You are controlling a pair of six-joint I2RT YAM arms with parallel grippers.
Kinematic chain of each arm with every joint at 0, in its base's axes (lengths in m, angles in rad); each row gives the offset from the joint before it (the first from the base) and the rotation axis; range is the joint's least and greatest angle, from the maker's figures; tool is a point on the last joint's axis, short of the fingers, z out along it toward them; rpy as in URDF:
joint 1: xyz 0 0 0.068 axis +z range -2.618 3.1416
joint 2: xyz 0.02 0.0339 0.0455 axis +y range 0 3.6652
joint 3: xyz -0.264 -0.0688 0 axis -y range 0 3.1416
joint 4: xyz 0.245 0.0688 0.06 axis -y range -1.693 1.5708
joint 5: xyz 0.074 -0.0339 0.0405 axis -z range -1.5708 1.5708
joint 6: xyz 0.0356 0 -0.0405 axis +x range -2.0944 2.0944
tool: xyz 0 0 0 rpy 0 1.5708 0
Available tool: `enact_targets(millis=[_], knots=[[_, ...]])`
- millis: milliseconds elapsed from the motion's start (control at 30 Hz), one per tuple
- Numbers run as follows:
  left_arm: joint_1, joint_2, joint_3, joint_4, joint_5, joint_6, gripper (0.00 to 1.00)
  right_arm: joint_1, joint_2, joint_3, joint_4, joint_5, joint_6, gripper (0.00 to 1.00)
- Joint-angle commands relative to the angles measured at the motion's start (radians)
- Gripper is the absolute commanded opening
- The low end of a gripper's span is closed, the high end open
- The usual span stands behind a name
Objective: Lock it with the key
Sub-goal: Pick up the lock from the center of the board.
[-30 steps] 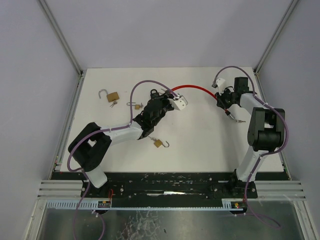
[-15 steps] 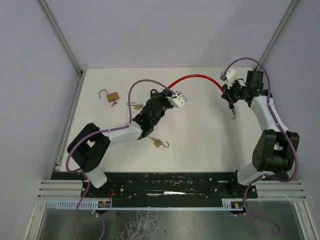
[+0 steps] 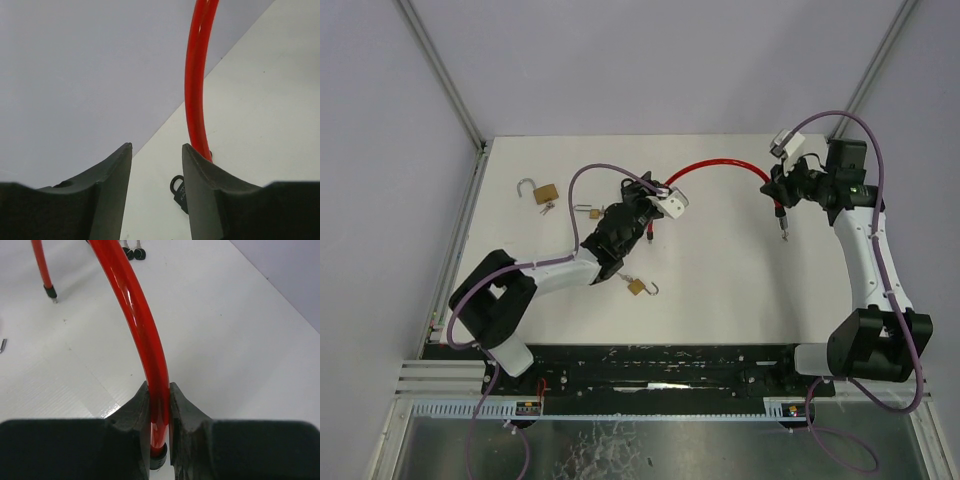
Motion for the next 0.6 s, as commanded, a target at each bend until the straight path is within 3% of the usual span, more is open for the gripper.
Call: enact_targets(millis=[0,333,467,567], knots=[[-0.003,-0.040,-0.019,0.149,-0.002,-0.020,0.46,-0.021,-0.051,0.093,-0.015,-0.072,0.060,0.00],[-0.003,-0.089,-0.068,0.263,0.018,-0.101,0.71,-0.029,-0.003,0.345,-0.237,-0.012,0.025,0.00],[-0.004,-0.152,-0.059,0.216,0.079,-0.227,0.91,-0.029,0.026,0.500,-0.376,0.034,-0.025,0.00],[-0.005,-0.226,-0.039,0.142,0.194,-0.341,1.00,-0.029,0.042,0.599,-0.464,0.083,-0.097,0.00]])
